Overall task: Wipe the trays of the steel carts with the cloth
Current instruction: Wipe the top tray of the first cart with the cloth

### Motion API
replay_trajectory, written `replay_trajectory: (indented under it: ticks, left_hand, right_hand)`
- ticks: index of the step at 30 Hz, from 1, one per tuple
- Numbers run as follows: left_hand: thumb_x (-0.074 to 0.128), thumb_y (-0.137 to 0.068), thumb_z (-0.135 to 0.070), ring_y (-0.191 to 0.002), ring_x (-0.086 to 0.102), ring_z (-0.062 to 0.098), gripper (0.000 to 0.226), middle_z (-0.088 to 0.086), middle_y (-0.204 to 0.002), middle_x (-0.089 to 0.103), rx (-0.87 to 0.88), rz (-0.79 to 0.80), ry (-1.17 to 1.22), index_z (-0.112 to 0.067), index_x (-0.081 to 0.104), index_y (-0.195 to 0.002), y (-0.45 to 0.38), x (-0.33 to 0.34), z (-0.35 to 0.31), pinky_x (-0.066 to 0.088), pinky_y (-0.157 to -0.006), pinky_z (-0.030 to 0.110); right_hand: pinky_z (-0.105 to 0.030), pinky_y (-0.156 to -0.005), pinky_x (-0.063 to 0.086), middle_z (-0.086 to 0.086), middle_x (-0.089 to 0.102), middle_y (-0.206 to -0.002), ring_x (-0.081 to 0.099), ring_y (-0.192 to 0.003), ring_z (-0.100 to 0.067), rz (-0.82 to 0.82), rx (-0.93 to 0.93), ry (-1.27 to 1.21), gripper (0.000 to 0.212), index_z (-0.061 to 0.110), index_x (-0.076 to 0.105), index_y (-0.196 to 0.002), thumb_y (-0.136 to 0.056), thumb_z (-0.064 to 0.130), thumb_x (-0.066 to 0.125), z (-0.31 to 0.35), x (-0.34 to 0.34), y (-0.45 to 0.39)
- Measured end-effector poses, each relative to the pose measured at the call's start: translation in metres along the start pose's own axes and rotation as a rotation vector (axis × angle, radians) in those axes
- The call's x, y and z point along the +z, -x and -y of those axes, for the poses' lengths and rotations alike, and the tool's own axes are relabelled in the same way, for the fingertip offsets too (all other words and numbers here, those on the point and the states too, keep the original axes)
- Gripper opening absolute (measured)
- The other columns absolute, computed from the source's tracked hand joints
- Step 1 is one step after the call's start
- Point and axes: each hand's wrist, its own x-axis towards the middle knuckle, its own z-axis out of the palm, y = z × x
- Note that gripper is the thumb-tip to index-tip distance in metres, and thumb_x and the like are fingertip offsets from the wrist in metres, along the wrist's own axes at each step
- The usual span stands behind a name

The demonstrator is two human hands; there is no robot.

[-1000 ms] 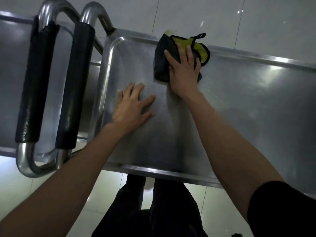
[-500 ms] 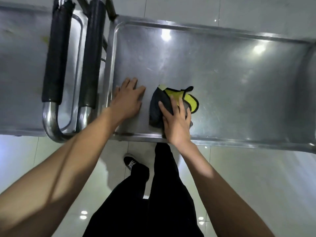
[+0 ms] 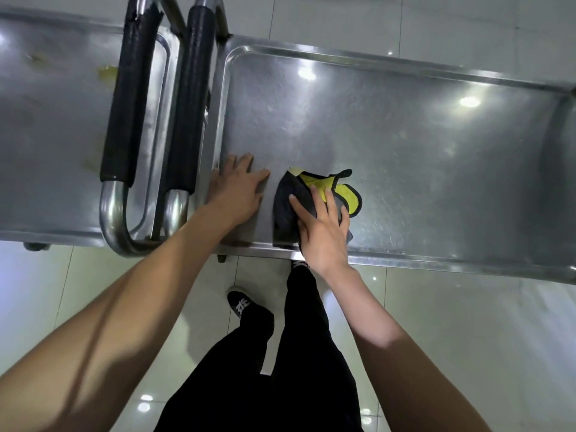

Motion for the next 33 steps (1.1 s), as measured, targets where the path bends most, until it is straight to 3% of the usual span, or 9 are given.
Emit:
replay_trajectory:
  ticks: [7, 10, 13, 18, 22, 26, 29, 33]
  left_hand:
    - [0.055, -0.096, -0.032, -0.135, 0.037, 0.029, 0.029, 0.005, -0.140, 0.047, -0.037, -0.104, 0.062, -0.034, 0.070, -0.121, -0.023, -0.007, -0.003, 0.034, -0.109, 0.051]
    - [0.056, -0.094, -0.030, -0.135, 0.038, 0.027, 0.023, 0.004, -0.140, 0.050, -0.051, -0.116, 0.084, -0.030, 0.075, -0.107, -0.043, -0.013, -0.003, 0.035, -0.107, 0.048]
    - [0.055, -0.094, -0.031, -0.129, 0.043, 0.027, 0.026, 0.002, -0.134, 0.054, -0.130, -0.133, 0.155, -0.028, 0.074, -0.111, -0.057, -0.018, -0.007, 0.040, -0.102, 0.043]
    - [0.058, -0.091, -0.030, -0.126, 0.041, 0.029, 0.022, 0.004, -0.122, 0.054, -0.226, -0.210, 0.216, -0.022, 0.072, -0.107, -0.061, -0.019, -0.021, 0.041, -0.101, 0.049]
    - [0.062, -0.089, -0.035, -0.129, 0.033, 0.025, 0.022, 0.002, -0.123, 0.047, -0.302, -0.213, 0.202, -0.026, 0.063, -0.109, -0.066, -0.019, -0.027, 0.041, -0.098, 0.049]
    - [0.064, -0.084, -0.036, -0.124, 0.037, 0.024, 0.025, -0.001, -0.118, 0.048, -0.300, -0.239, 0.178, -0.028, 0.063, -0.107, -0.067, -0.017, -0.028, 0.042, -0.096, 0.047]
    - [0.064, -0.086, -0.035, -0.129, 0.037, 0.022, 0.032, -0.001, -0.128, 0.047, -0.295, -0.232, 0.204, -0.030, 0.063, -0.118, -0.061, -0.014, -0.029, 0.037, -0.104, 0.044]
    - [0.059, -0.091, -0.035, -0.147, 0.022, 0.023, 0.041, 0.001, -0.152, 0.037, -0.291, -0.193, 0.247, -0.029, 0.058, -0.132, -0.039, -0.003, -0.033, 0.023, -0.116, 0.046]
  right_hand:
    - [-0.056, -0.118, 0.013, -0.001, 0.022, -0.164, 0.010, -0.153, -0.030, -0.038, -0.018, 0.082, 0.051, 0.045, 0.038, -0.149, -0.101, 0.027, 0.046, -0.008, -0.016, -0.104]
    - [-0.058, -0.119, 0.010, -0.001, 0.021, -0.165, 0.009, -0.153, -0.029, -0.015, -0.043, 0.104, 0.052, 0.047, 0.034, -0.150, -0.102, 0.030, 0.043, -0.016, -0.027, -0.157]
    - [-0.061, -0.119, 0.011, -0.003, 0.021, -0.165, 0.008, -0.153, -0.030, -0.004, -0.101, 0.103, 0.052, 0.045, 0.033, -0.151, -0.102, 0.031, 0.042, -0.022, -0.038, -0.206]
    - [-0.060, -0.121, 0.002, -0.002, 0.014, -0.167, 0.002, -0.154, -0.028, 0.054, -0.192, 0.115, 0.050, 0.045, 0.031, -0.152, -0.104, 0.033, 0.038, -0.023, -0.051, -0.271]
    - [-0.058, -0.120, 0.000, -0.002, 0.014, -0.167, 0.001, -0.154, -0.028, 0.079, -0.242, 0.097, 0.050, 0.044, 0.031, -0.152, -0.104, 0.032, 0.037, -0.017, -0.054, -0.295]
    - [-0.059, -0.120, 0.001, -0.001, 0.014, -0.167, 0.002, -0.154, -0.028, 0.061, -0.249, 0.119, 0.051, 0.045, 0.031, -0.152, -0.103, 0.031, 0.038, -0.017, -0.051, -0.299]
    - [-0.060, -0.120, 0.000, -0.002, 0.013, -0.167, 0.000, -0.154, -0.028, 0.070, -0.252, 0.110, 0.051, 0.045, 0.030, -0.152, -0.103, 0.032, 0.036, -0.017, -0.049, -0.297]
    - [-0.061, -0.120, 0.002, -0.003, 0.012, -0.167, 0.001, -0.154, -0.029, 0.087, -0.243, 0.131, 0.052, 0.044, 0.028, -0.153, -0.103, 0.033, 0.036, -0.013, -0.048, -0.287]
